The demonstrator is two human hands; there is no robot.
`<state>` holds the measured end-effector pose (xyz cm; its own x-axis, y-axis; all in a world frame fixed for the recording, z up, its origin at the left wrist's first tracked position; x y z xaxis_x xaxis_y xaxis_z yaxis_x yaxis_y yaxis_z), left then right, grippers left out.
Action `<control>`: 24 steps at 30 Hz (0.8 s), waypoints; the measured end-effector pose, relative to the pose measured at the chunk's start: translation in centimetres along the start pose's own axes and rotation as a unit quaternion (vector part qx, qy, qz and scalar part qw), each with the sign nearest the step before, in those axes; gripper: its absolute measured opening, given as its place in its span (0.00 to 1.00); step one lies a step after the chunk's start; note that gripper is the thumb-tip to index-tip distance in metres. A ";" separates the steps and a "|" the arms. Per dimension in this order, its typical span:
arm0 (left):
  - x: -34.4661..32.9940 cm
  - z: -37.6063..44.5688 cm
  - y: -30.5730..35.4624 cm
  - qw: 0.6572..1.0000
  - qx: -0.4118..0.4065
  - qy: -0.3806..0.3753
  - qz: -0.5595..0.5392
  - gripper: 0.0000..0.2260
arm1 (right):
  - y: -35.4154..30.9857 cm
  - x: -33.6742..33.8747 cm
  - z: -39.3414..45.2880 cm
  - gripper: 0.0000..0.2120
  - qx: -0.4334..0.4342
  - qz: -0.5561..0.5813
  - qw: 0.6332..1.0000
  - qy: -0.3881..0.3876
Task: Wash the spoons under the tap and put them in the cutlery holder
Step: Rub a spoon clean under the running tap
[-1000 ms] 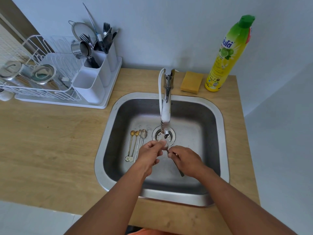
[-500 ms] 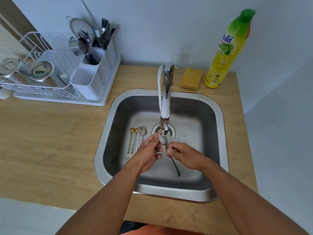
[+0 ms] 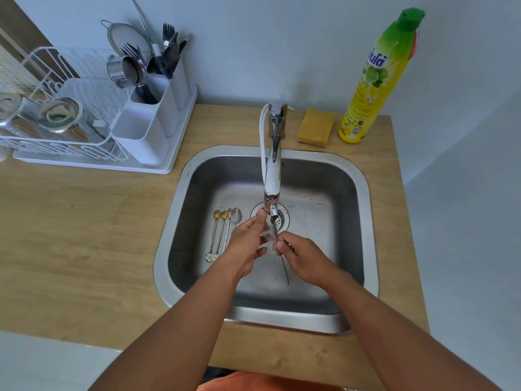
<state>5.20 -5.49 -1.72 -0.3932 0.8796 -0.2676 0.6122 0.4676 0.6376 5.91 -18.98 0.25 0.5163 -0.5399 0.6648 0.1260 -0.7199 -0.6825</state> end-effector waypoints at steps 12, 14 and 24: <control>1.5 -0.3 2.0 0.975 -0.152 0.006 0.161 0.04 | 1.0 -0.3 0.7 0.10 -0.065 0.076 0.994 0.038; 2.0 -0.5 0.9 0.973 -0.137 0.014 0.183 0.05 | 1.2 0.3 1.2 0.09 -0.085 0.120 0.987 0.060; 1.0 -2.2 -2.1 0.975 -0.057 -0.071 0.203 0.10 | 0.2 1.8 2.7 0.10 -0.120 0.180 0.972 0.096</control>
<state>2.00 -5.77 -1.70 -0.0304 0.9971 -0.0697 0.6139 0.0736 0.7860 9.10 -18.92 0.47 0.3199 -0.8301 0.4568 -0.2452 -0.5383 -0.8063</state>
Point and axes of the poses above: each hand's wrist, its own z-axis towards the middle knuckle, its own x-axis out of the back of the hand, y = z × x, the point moved 10 cm from there along z, towards the middle knuckle, and after that the axes turned 13 degrees about -z, right-handed, at the moved point
